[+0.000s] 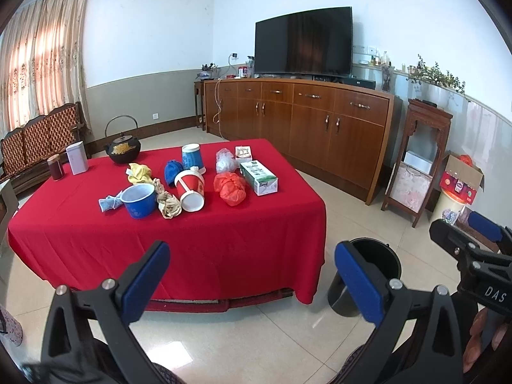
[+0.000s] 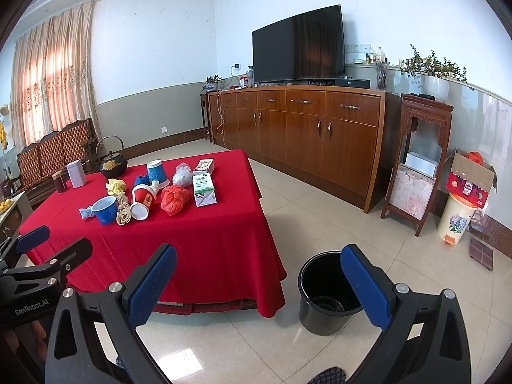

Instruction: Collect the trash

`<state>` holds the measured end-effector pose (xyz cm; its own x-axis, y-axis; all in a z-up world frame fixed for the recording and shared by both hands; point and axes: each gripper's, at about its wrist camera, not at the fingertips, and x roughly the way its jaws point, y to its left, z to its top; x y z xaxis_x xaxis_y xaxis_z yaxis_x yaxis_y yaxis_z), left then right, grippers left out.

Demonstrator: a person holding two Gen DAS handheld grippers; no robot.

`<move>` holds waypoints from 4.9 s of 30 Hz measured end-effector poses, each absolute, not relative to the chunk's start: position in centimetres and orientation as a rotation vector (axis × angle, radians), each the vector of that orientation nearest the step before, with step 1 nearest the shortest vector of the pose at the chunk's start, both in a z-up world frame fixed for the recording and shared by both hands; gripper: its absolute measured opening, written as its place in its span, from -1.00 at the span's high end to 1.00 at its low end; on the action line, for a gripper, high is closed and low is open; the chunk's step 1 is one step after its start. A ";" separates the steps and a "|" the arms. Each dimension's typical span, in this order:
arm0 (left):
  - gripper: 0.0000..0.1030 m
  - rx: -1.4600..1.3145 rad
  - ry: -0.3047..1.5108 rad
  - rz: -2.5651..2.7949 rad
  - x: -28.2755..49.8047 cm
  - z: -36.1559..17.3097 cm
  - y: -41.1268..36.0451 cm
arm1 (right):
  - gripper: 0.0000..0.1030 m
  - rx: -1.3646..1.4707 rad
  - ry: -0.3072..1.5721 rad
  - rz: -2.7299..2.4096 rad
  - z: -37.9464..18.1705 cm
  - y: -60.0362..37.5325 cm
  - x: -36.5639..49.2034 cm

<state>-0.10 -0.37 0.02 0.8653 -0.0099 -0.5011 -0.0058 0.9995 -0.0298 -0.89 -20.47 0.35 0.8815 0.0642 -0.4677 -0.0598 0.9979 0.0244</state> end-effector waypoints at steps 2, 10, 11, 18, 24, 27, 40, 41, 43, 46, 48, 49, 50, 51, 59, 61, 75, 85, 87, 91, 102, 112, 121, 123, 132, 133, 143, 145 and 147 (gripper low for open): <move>-1.00 -0.039 0.527 -0.003 -0.2 0.0 -0.3 | -1.00 0.010 0.490 0.067 0.3 -20.5 -0.9; -1.00 -0.051 0.529 0.029 0.1 -0.4 1.4 | -1.00 0.012 0.521 0.107 -0.4 -20.4 0.0; -1.00 -0.057 0.529 0.035 0.2 -0.5 1.7 | -1.00 0.011 0.525 0.116 -0.5 -20.3 0.3; -1.00 -0.101 0.527 0.104 2.5 -1.6 5.4 | -1.00 -0.008 0.588 0.173 -1.9 -19.0 4.6; -1.00 -0.152 0.594 0.145 7.1 -4.1 8.6 | -1.00 0.005 0.649 0.212 -3.6 -17.0 10.1; -0.99 -0.153 0.646 0.139 8.9 -5.7 9.3 | -0.90 -0.005 0.637 0.226 -4.0 -15.9 12.2; -0.89 -0.184 0.639 0.229 15.2 -8.8 12.2 | -0.24 -0.041 0.690 0.323 -7.0 -10.2 21.5; -0.83 -0.193 0.643 0.234 15.7 -9.2 12.7 | -0.20 -0.044 0.700 0.335 -7.6 -9.4 22.4; -0.78 -0.205 0.651 0.248 16.5 -9.7 13.6 | -0.16 -0.051 0.714 0.348 -8.5 -8.1 23.5; -0.78 -0.219 0.644 0.279 17.3 -10.2 15.0 | -0.13 -0.053 0.733 0.371 -9.6 -6.4 25.4; -0.78 -0.221 0.630 0.307 17.7 -10.3 15.8 | -0.12 -0.053 0.738 0.387 -10.3 -5.2 26.6; -0.78 -0.230 0.635 0.309 18.1 -10.5 16.3 | -0.12 -0.054 0.739 0.393 -10.5 -4.7 27.0; -0.78 -0.240 0.642 0.307 18.5 -10.7 16.6 | -0.12 -0.053 0.740 0.400 -10.8 -4.2 27.4; -0.78 -0.250 0.645 0.299 18.8 -11.0 16.7 | -0.12 -0.052 0.745 0.410 -11.1 -3.6 28.0; -0.56 -0.276 0.678 0.251 21.4 -12.7 17.0 | 0.02 -0.058 0.762 0.445 -13.1 -0.3 30.9; -0.55 -0.286 0.672 0.244 21.9 -12.8 17.2 | 0.04 -0.058 0.763 0.453 -13.5 0.2 31.6; 0.47 -0.353 0.653 0.151 24.5 -13.5 16.7 | 0.72 -0.032 0.745 0.497 -14.4 1.2 34.2; 0.88 -0.304 0.566 0.152 23.2 -11.5 16.3 | 0.90 -0.077 0.649 0.505 -12.5 0.6 32.2; 0.88 -0.292 0.550 0.160 22.9 -10.9 16.2 | 0.90 -0.086 0.630 0.504 -11.8 0.4 31.8; 0.88 -0.276 0.519 0.178 22.2 -9.6 16.3 | 0.90 -0.089 0.595 0.492 -10.3 -0.2 31.1; 0.90 -0.261 0.487 0.190 21.0 -7.8 16.1 | 0.90 -0.076 0.567 0.439 -8.4 -2.8 28.8; 0.96 -0.277 0.476 0.176 20.3 -7.2 16.0 | 0.90 -0.063 0.568 0.422 -8.0 -4.0 27.6; 0.97 -0.286 0.466 0.151 21.5 -7.3 16.2 | 0.90 -0.058 0.578 0.417 -8.6 -4.2 28.2; 0.97 -0.284 0.437 0.146 21.4 -6.5 16.1 | 0.90 -0.056 0.579 0.414 -8.6 -4.2 28.5; 0.97 -0.265 0.357 0.117 21.5 -2.7 15.0 | 0.90 -0.033 0.553 0.378 -7.4 -5.9 28.5; 0.97 -0.266 0.356 0.107 21.5 -2.5 14.6 | 0.90 -0.033 0.549 0.371 -7.1 -6.2 28.4; 0.97 -0.226 0.415 -0.002 21.5 -3.0 9.0 | 0.90 -0.025 0.547 0.283 -5.5 -10.8 26.4; 0.97 -0.217 0.427 -0.025 21.5 -3.1 7.8 | 0.90 -0.019 0.547 0.263 -5.4 -12.0 25.8; 0.97 -0.212 0.434 -0.044 21.5 -3.2 6.8 | 0.90 -0.013 0.546 0.244 -5.3 -13.1 25.2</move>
